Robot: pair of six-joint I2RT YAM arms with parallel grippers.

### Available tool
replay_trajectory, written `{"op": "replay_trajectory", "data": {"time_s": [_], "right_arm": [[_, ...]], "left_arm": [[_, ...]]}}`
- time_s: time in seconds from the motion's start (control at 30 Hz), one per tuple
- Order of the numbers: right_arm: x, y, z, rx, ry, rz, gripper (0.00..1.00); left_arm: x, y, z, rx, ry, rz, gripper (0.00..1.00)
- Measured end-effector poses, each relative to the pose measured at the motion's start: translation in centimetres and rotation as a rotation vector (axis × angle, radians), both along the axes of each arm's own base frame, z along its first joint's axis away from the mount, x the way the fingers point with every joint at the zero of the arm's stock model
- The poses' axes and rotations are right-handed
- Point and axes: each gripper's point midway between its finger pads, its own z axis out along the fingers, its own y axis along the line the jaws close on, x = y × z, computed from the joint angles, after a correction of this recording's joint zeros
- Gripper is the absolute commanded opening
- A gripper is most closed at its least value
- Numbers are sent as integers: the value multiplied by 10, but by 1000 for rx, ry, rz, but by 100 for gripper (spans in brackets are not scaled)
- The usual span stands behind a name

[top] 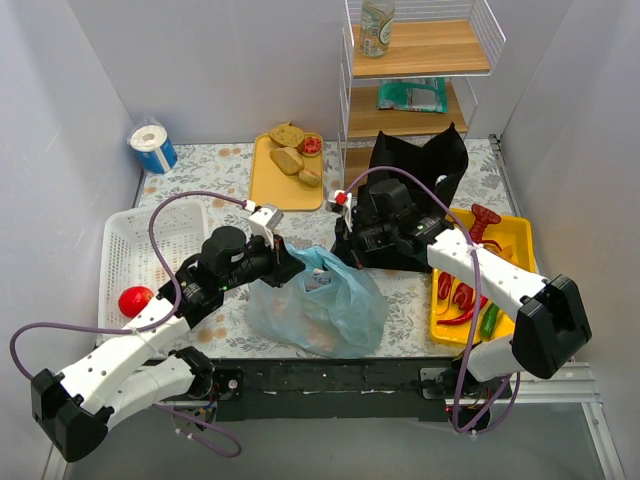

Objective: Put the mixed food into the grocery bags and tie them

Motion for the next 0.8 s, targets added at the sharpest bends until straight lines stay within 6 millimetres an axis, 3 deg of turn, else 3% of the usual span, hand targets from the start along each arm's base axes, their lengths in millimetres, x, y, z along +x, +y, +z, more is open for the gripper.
{"op": "replay_trajectory", "data": {"time_s": [0.23,0.43,0.8], "right_arm": [[16,-17,6,-112,-138,-118,1],[32,-46,31,-153,-317,-243,1],[51,-93,63,-213,-537,-479,1]], "left_arm": [[0,6,1,36,-13,7,0],[-1,11,2,71,-24,12,0],[13,18,29,99,-121,60,0]]}}
